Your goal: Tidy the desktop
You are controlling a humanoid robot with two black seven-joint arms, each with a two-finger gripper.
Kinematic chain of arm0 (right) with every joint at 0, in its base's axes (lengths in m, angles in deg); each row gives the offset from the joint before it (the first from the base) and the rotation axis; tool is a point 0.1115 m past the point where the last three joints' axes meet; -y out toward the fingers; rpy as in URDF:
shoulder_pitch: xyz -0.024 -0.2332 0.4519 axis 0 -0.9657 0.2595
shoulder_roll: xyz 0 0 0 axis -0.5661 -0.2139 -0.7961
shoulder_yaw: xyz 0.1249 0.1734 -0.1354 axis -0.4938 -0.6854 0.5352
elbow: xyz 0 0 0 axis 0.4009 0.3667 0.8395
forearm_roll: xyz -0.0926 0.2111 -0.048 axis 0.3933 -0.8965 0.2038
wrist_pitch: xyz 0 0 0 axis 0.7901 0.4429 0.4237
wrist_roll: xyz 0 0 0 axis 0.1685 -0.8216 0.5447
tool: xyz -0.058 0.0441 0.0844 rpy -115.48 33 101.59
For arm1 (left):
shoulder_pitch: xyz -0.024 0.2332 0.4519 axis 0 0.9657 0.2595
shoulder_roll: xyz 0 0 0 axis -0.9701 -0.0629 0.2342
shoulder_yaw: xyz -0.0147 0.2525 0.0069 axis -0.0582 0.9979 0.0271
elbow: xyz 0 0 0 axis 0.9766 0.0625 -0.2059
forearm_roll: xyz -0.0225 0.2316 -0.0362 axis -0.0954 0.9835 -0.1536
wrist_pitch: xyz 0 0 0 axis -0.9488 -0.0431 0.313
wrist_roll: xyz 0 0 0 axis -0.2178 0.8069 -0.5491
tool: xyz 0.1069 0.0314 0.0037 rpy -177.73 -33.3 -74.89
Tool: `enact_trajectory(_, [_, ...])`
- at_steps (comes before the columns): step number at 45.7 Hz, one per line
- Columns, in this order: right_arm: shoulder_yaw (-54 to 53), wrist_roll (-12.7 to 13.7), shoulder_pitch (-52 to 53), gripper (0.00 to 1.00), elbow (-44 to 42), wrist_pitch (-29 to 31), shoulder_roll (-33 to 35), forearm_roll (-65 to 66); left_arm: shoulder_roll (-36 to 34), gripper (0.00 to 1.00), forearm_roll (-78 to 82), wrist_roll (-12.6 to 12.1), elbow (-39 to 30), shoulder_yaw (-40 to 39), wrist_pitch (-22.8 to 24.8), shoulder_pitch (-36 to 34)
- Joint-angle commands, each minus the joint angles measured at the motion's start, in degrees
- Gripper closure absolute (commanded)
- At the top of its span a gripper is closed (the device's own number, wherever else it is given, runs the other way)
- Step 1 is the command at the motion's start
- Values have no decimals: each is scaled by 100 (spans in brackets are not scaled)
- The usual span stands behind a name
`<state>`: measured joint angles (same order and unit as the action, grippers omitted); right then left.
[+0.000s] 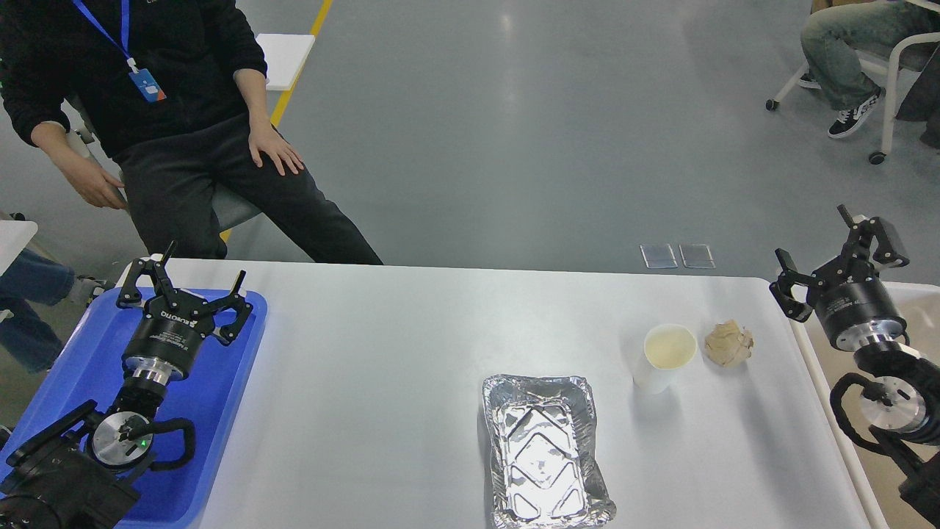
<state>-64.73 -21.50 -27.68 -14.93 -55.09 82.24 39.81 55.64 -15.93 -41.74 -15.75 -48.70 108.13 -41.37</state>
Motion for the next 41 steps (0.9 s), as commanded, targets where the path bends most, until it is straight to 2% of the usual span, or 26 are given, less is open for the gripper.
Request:
enact_trajectory(1, [24,8,-7,0,-22,3,41,0,0,1,0,0,0,0,-2,0])
enact_trajectory(41, [24,-10,55,0,109,-58,164,-53,0,1,0,0,0,0,-2,0])
